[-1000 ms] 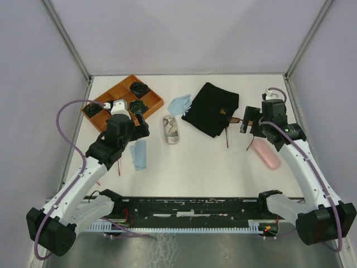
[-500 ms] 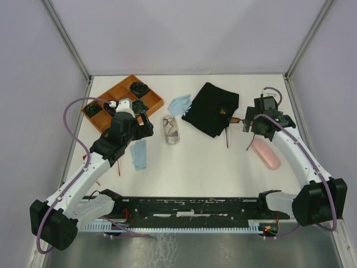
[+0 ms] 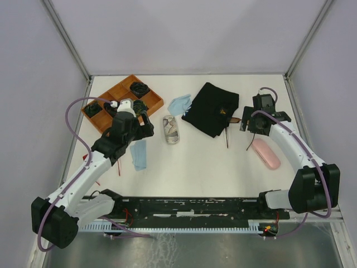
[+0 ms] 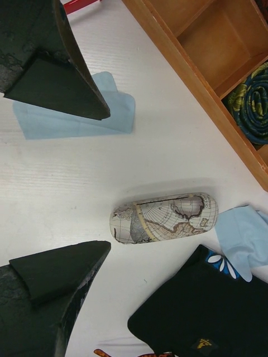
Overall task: Organize the sunglasses
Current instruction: Pick up the sunglasses case from the center of the board.
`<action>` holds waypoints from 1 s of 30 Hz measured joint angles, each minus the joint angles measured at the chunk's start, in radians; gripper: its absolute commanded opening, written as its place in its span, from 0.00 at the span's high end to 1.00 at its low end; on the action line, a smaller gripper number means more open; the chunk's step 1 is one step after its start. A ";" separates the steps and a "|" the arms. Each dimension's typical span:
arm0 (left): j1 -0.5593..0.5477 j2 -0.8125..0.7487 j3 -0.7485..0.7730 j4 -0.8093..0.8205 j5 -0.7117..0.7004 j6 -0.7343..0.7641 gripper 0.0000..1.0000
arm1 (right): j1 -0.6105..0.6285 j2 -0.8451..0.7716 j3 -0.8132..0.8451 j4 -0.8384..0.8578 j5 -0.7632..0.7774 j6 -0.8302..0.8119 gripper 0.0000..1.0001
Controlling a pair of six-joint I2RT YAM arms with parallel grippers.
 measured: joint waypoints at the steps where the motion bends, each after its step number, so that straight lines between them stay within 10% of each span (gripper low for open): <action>1: 0.000 0.005 -0.001 0.000 0.000 0.000 0.04 | 0.000 0.001 0.000 0.004 -0.013 0.000 0.12; 12: 0.000 0.018 -0.002 -0.003 -0.010 0.000 0.04 | 0.027 -0.022 -0.015 0.041 -0.075 0.019 0.07; 30: 0.000 -0.206 0.006 -0.114 -0.145 0.017 0.00 | 0.568 0.492 0.461 0.156 -0.118 0.120 0.06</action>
